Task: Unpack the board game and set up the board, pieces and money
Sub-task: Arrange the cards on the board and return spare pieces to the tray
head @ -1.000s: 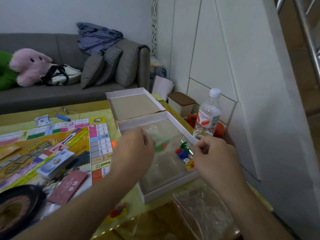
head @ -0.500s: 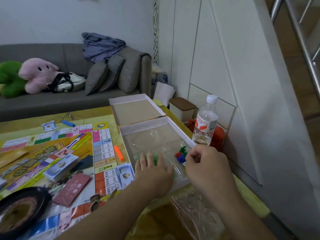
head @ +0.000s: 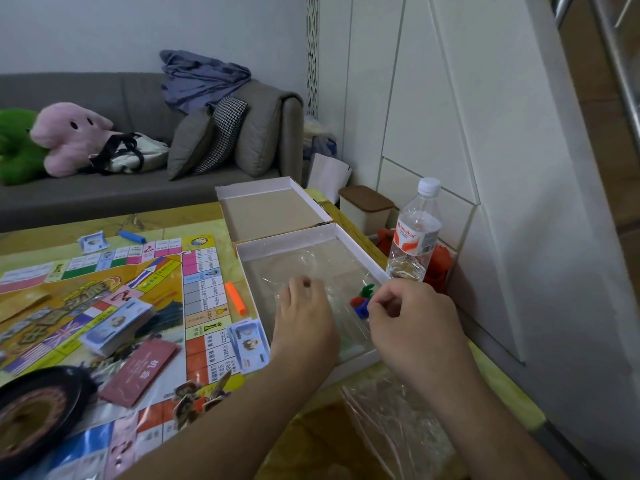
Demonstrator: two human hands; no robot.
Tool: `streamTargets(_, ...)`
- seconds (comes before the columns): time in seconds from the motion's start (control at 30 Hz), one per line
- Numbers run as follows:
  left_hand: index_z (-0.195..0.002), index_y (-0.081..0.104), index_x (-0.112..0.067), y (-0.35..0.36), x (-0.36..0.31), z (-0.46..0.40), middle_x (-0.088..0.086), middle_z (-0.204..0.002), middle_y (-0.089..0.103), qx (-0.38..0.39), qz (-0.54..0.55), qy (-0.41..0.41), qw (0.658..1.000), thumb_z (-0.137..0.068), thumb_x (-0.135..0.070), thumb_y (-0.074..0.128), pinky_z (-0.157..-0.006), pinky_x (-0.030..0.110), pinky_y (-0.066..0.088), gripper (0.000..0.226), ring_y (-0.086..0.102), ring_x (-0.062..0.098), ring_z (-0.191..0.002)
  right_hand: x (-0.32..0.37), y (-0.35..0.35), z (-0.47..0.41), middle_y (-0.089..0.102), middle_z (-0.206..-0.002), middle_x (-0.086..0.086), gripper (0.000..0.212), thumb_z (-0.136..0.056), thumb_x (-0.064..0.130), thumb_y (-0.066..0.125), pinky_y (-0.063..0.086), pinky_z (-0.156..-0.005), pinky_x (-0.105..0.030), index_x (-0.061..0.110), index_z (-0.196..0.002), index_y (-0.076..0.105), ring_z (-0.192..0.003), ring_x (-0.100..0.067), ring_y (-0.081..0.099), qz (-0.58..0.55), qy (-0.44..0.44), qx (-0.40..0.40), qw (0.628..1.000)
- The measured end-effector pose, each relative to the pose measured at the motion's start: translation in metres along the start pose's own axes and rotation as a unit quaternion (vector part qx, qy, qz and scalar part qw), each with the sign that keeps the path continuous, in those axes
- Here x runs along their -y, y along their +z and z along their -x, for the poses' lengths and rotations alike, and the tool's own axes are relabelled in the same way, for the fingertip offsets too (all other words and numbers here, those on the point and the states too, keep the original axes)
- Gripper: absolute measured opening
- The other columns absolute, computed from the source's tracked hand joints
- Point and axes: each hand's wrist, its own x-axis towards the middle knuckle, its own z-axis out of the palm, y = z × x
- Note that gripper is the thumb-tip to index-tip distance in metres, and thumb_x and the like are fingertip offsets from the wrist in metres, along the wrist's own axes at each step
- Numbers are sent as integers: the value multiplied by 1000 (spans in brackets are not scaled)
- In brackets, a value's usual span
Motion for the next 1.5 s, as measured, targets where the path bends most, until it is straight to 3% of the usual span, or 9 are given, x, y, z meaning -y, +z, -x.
streamTargets(0.07, -150, 37, -16, 3, 0, 1, 9, -164, 17, 21, -4, 11, 1000, -100, -27, 51, -127, 48, 20, 53, 12, 30, -154, 0, 0, -1, 68, -76, 14, 19, -96, 19, 67, 62, -67, -32, 29, -79, 69, -73, -6, 65, -1, -2, -2, 1000)
streamTargets(0.17, -164, 3, -22, 12, -1, 3, 7, -173, -6, 114, -22, -32, 993, -107, -52, 21, -129, 53, -2, 67, -12, 30, -160, -1, 1, -1, 67, -76, 15, 19, -95, 20, 68, 62, -68, -32, 29, -79, 69, -74, -6, 65, -4, -4, -5, 1000)
streamTargets(0.3, -165, -6, -19, 15, -7, -1, 10, -173, -11, 142, -51, -70, 986, -107, -56, 13, -127, 57, -8, 72, -17, 34, -158, -1, 4, -1, 68, -78, 15, 18, -96, 21, 69, 58, -64, -26, 29, -80, 68, -73, -5, 64, -1, -8, 1, 1000)
streamTargets(0.53, -162, 15, -18, 8, -10, 2, 9, -172, 7, 96, 8, -86, 992, -108, -47, 22, -129, 55, 2, 62, 0, 34, -159, -5, 11, -2, 68, -87, 16, 21, -97, 12, 65, 53, -66, -22, 32, -89, 68, -79, -3, 63, 3, -6, 14, 1000)
streamTargets(0.77, -144, 47, -17, -26, -13, 6, 0, -149, 43, -14, 93, -23, 995, -105, -24, 42, -117, 37, 32, 40, 35, 21, -137, -20, 25, -7, 65, -134, 9, 47, -97, 12, 63, 51, -90, -25, 32, -140, 62, -113, -14, 63, 103, -31, 142, 984)
streamTargets(0.9, -135, 54, -21, -62, -4, 19, -4, -134, 52, -25, 178, -26, 983, -104, -21, 48, -110, 34, 44, 31, 43, 13, -123, -17, 36, -7, 69, -118, 5, 39, -95, 13, 64, 60, -81, -32, 34, -128, 67, -97, -13, 67, 162, -5, 207, 965)
streamTargets(1.03, -128, 59, -21, -94, 15, 36, -5, -127, 56, -51, 205, -25, 977, -101, -20, 52, -97, 32, 51, 27, 50, 12, -114, -1, 32, -4, 74, -117, 2, 26, -97, 19, 64, 51, -73, -29, 27, -119, 73, -93, -15, 65, 177, -55, 106, 977)
streamTargets(1.27, -113, 60, -14, -147, 75, 83, 4, -114, 60, -112, 199, -33, 973, -100, -18, 48, -82, 38, 50, 18, 56, 22, -100, 52, 52, 32, 70, -92, 1, 27, -92, 11, 71, 49, -75, -39, 36, -81, 69, -79, -19, 58, 73, -106, 79, 989)
streamTargets(1.5, -109, 58, -22, -183, 145, 136, -5, -107, 60, -145, 193, -77, 967, -103, -22, 47, -82, 41, 56, 12, 59, 15, -97, 115, 81, 73, 65, -83, 17, 28, -88, 5, 75, 47, -67, -35, 31, -77, 70, -79, -12, 59, -8, -219, 55, 974)
